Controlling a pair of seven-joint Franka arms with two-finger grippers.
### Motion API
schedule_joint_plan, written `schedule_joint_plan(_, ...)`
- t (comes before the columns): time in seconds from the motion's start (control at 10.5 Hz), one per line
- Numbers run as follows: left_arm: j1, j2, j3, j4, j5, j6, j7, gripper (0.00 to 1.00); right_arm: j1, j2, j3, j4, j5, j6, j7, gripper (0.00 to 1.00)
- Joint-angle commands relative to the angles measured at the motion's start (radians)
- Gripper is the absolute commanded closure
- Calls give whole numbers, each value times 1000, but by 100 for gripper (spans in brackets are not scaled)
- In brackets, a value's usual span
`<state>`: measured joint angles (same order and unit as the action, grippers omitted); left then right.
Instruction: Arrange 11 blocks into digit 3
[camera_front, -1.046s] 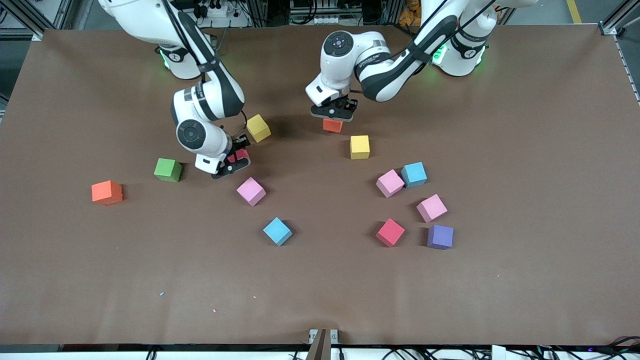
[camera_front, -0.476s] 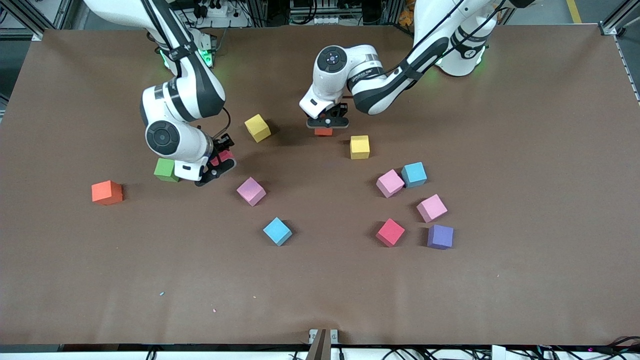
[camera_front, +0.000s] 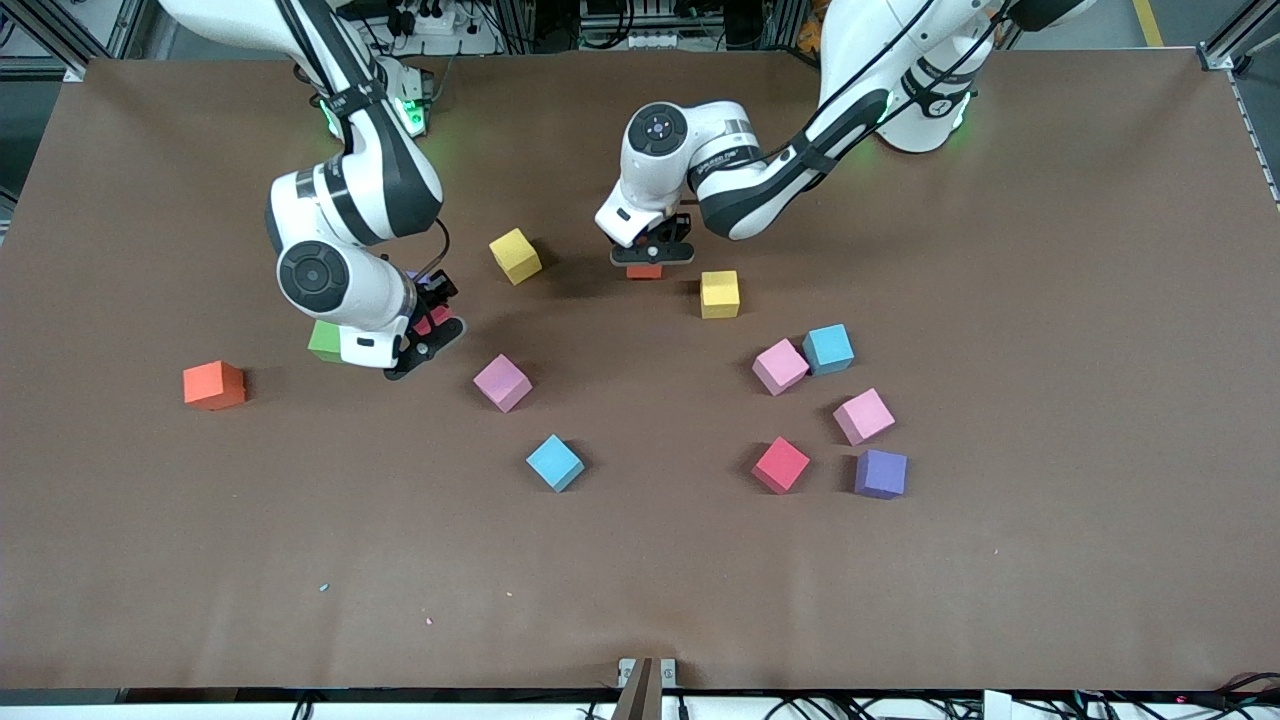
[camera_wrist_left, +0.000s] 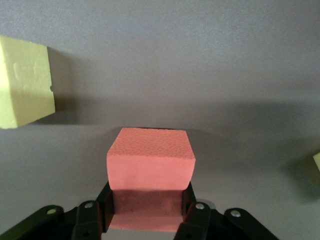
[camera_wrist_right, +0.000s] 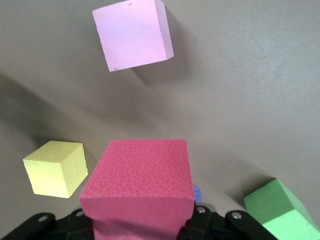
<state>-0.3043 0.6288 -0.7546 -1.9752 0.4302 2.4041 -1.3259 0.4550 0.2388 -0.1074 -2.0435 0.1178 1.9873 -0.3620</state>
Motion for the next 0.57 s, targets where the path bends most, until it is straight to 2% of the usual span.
schedule_joint_plan(0.0, -77, 44, 49, 70, 35, -17, -30, 45, -19, 8, 6, 35, -10, -38, -23, 90)
schedule_joint_plan(0.38, -116, 63, 72, 102, 38, -17, -24, 43, -22, 10, 8, 36, -9, -38, -23, 90)
schedule_joint_plan(0.48, -142, 61, 95, 102, 38, -17, -23, 31, -22, 8, 6, 36, -10, -38, -23, 90)
